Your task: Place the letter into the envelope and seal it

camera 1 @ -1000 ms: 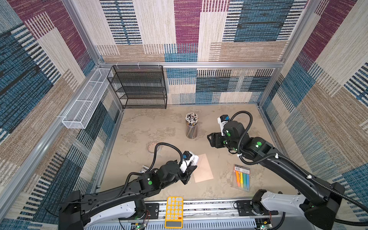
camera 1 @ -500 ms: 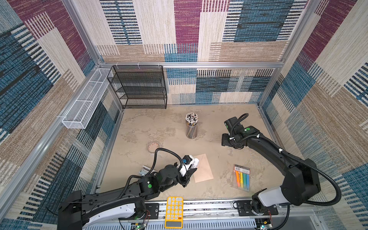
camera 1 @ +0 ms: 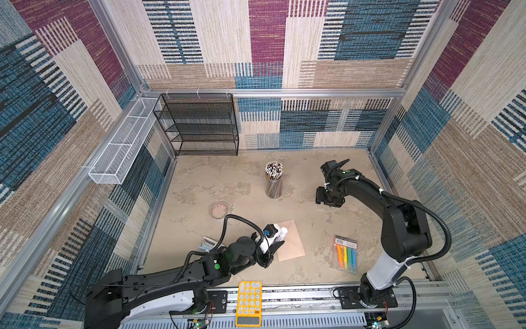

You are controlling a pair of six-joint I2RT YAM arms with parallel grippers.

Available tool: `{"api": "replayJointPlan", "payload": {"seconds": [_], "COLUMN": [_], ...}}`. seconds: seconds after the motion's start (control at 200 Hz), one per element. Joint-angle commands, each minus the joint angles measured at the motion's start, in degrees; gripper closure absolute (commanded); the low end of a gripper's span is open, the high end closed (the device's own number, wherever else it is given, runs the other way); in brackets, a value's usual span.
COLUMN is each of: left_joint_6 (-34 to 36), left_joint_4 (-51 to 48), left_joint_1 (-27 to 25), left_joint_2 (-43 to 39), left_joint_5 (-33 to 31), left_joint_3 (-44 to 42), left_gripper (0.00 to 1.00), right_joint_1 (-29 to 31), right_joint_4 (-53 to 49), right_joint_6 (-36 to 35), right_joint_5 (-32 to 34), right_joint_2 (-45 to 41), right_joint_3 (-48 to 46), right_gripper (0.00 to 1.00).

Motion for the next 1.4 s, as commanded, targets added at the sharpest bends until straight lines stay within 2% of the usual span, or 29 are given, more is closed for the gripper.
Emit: {"api": "replayJointPlan", "payload": {"seconds": [0.0, 0.621, 1.398], "left_joint_6": [0.9, 0.9, 0.7], "left_joint_4": [2.2, 3.5, 4.2], "left_joint_1": [-0.1, -0.1, -0.1], "left_joint_2": [-0.9, 0.3, 0.7], "left_joint_5": [0.6, 0.8, 0.8], "left_joint_3": [-0.4, -0.9, -1.7], "left_gripper": [1.0, 1.0, 1.0], "right_joint_1": [-0.5, -1.0, -1.0], "right_joint_4": [-1.1, -2.5, -4.7], "right_joint_6": [-1.1, -2.4, -2.4], "right_joint_5": [-1.2, -1.6, 0.5], "right_joint_2": [2.7, 8.0, 12.5], "right_joint_3": [2.1, 4.9, 8.7], "right_gripper": [0.42, 0.54, 0.6]}}
